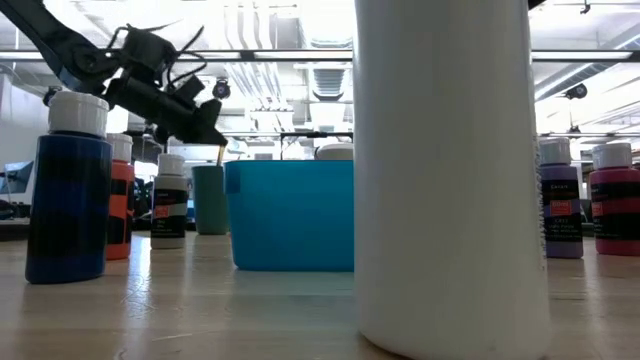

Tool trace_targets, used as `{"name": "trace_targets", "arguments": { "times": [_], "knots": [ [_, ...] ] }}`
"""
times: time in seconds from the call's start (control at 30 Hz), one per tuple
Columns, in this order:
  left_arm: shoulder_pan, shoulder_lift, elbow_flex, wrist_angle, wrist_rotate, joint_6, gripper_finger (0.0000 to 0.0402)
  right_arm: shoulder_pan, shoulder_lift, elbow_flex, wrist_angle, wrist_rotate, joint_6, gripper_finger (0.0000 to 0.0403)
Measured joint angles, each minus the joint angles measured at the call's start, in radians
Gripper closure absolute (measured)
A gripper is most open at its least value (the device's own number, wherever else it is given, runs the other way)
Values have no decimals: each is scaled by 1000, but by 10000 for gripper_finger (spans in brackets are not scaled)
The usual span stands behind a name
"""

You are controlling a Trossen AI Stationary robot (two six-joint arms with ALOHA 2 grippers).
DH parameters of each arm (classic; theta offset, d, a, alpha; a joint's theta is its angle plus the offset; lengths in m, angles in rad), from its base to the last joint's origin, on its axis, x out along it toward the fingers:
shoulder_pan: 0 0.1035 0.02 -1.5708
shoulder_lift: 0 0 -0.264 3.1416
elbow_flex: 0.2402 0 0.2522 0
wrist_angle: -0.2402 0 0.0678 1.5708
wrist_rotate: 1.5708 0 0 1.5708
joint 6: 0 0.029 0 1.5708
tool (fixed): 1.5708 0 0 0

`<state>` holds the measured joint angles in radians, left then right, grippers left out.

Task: Pick & Place Paint Supplies
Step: Put the yellow paint brush into the green cup

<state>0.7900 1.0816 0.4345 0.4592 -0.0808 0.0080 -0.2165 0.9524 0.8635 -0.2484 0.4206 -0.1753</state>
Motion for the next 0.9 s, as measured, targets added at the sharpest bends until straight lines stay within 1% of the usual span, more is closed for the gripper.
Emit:
{"name": "trace_targets", "arguments": {
  "times": [0.13, 0.23, 0.37, 0.63, 0.9],
  "knots": [
    [-2, 38, 0, 24, -5, 3, 402, 0, 0, -2, -1, 0, 0, 359],
    [-2, 58, 3, 38, -5, 7, 401, 0, 0, -2, -1, 0, 0, 358],
    [-2, 73, 3, 42, -5, 7, 399, 0, 0, -2, -1, 0, 0, 349],
    [-2, 74, 3, 48, -4, 7, 369, 0, 0, -2, -1, 0, 0, 326],
    [-2, 73, 3, 58, -3, 4, 364, 0, 0, -2, -1, 0, 0, 310]
  ]
}}
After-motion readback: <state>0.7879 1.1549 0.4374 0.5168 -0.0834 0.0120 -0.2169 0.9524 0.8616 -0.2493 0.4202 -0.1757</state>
